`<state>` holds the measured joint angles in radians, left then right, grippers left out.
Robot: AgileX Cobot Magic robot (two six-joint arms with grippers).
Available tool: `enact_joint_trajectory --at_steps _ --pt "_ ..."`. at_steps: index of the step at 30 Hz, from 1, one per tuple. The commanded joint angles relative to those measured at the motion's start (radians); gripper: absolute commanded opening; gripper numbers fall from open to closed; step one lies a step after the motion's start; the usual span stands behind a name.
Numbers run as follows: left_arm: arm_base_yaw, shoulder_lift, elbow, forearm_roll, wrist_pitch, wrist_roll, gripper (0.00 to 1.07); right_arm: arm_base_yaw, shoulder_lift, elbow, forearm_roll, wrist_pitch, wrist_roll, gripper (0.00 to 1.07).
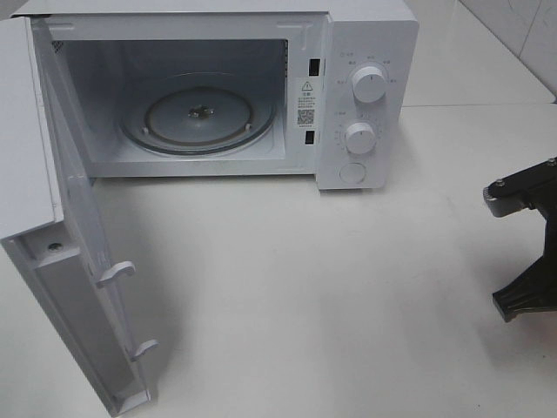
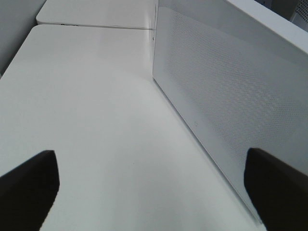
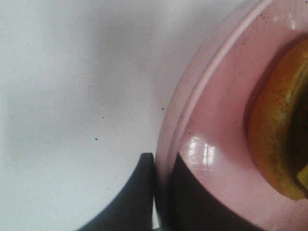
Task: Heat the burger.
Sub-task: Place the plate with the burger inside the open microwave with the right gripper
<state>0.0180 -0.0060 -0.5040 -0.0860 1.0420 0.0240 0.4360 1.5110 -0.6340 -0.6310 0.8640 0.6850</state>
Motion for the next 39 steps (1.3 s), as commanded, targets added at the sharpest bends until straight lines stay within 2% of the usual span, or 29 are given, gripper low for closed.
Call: enact_joint_trajectory --at_steps 1,11,15,39 --pt "0.001 -0.020 0.001 -0.009 -0.005 0.000 1.00 0.027 -0.019 0.003 -0.038 0.061 0.003 0.00" --pt "0.001 -0.020 0.001 -0.009 -0.005 0.000 1.00 0.145 -0.083 0.054 -0.012 0.101 0.003 0.00" --pt "0.001 -0.020 0.001 -0.009 -0.005 0.000 1.00 0.228 -0.107 0.072 -0.011 0.134 0.003 0.00" --pt "0.001 -0.020 0.001 -0.009 -0.005 0.000 1.00 0.613 -0.137 0.072 -0.015 0.191 0.003 0.00"
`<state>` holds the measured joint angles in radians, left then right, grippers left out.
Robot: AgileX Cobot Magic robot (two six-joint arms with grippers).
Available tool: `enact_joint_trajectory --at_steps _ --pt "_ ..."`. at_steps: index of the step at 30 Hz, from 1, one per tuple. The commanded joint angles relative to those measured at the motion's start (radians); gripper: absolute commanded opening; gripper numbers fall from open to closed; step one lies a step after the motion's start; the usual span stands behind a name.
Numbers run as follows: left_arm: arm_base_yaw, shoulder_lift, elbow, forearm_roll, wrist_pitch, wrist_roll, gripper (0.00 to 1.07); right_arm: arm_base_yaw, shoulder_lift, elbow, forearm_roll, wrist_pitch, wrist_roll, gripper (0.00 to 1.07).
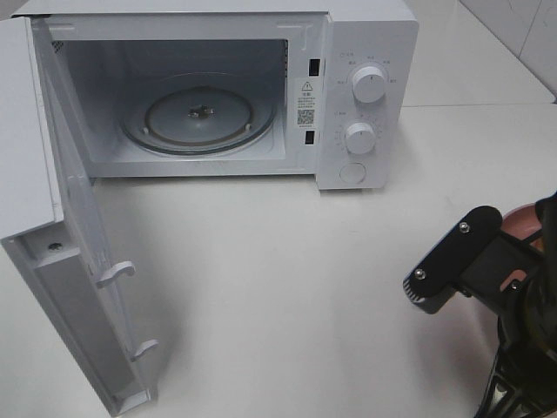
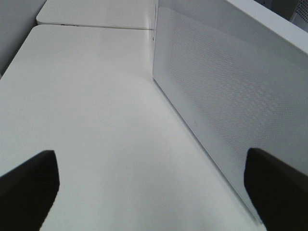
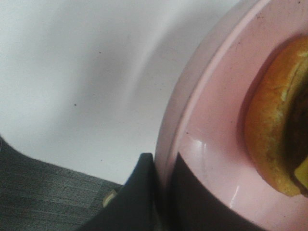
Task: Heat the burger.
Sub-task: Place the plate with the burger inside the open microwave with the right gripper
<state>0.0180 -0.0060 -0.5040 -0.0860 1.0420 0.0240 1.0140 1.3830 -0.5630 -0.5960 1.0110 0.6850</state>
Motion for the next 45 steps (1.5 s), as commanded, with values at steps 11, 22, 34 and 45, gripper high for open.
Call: enact_joint_trajectory --at_steps 11,22,34,45 --pt "0.001 -0.020 0.001 -0.009 -0.005 0.000 1.00 0.154 -0.009 0.001 -0.058 0.041 -0.014 0.00" --pt "0.001 -0.020 0.001 -0.009 -0.005 0.000 1.00 0.186 -0.009 0.001 -0.143 0.028 -0.149 0.00" --pt "0.001 -0.020 0.001 -0.009 -0.005 0.000 1.00 0.186 -0.009 0.001 -0.229 -0.074 -0.286 0.00" --pt "0.001 -0.020 0.001 -0.009 -0.005 0.000 1.00 0.186 -0.009 0.001 -0.321 -0.144 -0.327 0.00"
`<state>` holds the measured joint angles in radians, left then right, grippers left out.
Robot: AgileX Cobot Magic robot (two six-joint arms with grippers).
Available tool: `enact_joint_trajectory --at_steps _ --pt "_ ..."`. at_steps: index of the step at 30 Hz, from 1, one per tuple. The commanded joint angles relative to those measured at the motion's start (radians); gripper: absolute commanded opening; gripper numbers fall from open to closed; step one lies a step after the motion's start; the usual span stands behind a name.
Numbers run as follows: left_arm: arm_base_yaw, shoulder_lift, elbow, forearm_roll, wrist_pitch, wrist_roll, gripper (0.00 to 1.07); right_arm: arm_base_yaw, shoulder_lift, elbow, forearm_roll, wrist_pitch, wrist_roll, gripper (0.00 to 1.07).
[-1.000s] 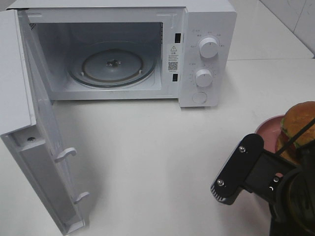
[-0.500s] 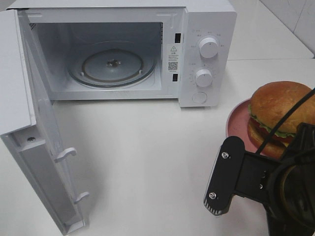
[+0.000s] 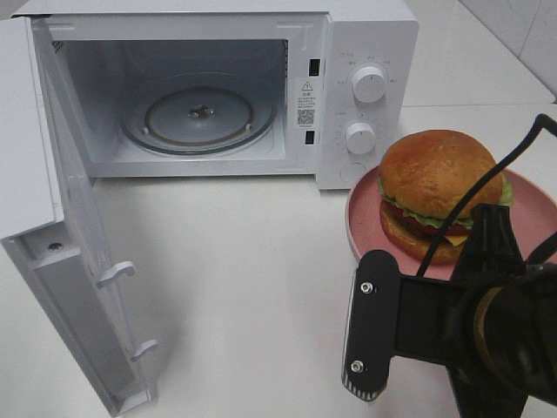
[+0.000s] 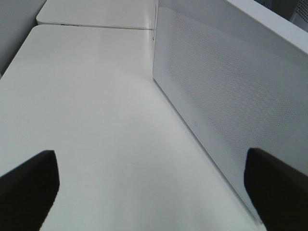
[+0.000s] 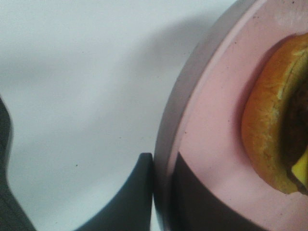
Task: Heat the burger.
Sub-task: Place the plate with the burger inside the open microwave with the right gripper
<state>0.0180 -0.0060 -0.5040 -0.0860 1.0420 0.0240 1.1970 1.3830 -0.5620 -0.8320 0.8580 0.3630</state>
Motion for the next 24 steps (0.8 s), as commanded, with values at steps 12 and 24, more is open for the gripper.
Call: enact_joint_trajectory --at_steps 12,24 --pt "0.001 -0.020 0.001 -0.009 -0.005 0.000 1.00 0.003 -0.009 0.000 -0.091 -0.127 -0.171 0.00" --pt "0.001 -0.020 0.001 -0.009 -0.005 0.000 1.00 -0.001 -0.009 0.000 -0.090 -0.221 -0.407 0.00"
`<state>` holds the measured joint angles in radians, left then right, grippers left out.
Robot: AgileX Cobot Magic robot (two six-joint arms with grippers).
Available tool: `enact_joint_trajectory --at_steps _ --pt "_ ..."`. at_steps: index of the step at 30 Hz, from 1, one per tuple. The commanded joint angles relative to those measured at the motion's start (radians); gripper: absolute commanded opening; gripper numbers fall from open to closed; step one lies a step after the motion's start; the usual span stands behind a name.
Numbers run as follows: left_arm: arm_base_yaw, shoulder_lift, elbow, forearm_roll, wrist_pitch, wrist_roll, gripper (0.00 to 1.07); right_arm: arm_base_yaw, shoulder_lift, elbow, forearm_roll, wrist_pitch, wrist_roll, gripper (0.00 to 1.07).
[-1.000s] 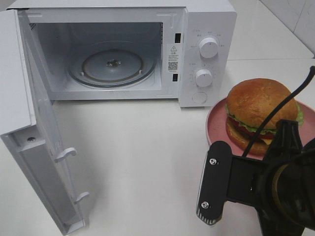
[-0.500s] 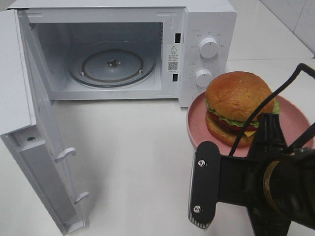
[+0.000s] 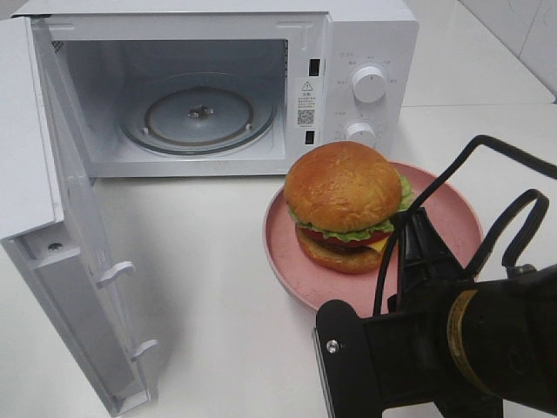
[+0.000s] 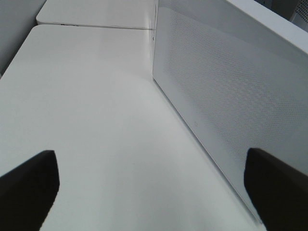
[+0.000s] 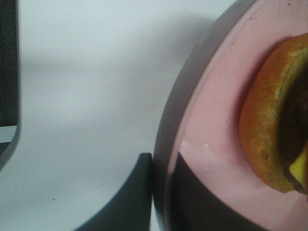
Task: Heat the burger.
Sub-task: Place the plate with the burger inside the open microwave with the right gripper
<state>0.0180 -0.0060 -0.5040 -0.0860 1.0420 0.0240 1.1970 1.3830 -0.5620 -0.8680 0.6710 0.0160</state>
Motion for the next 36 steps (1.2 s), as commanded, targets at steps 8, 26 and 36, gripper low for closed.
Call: enact_joint_trajectory --at_steps 8,26,36 --pt "0.001 -0.020 0.001 -0.009 -0.005 0.000 1.00 -0.090 -0.009 0.000 -0.045 -0.156 -0.147 0.00" --pt "0.001 -0.020 0.001 -0.009 -0.005 0.000 1.00 -0.321 -0.009 -0.090 0.220 -0.270 -0.675 0.00" --pt "0.001 -0.020 0.001 -0.009 -0.005 0.000 1.00 -0.403 -0.009 -0.120 0.483 -0.307 -1.066 0.00"
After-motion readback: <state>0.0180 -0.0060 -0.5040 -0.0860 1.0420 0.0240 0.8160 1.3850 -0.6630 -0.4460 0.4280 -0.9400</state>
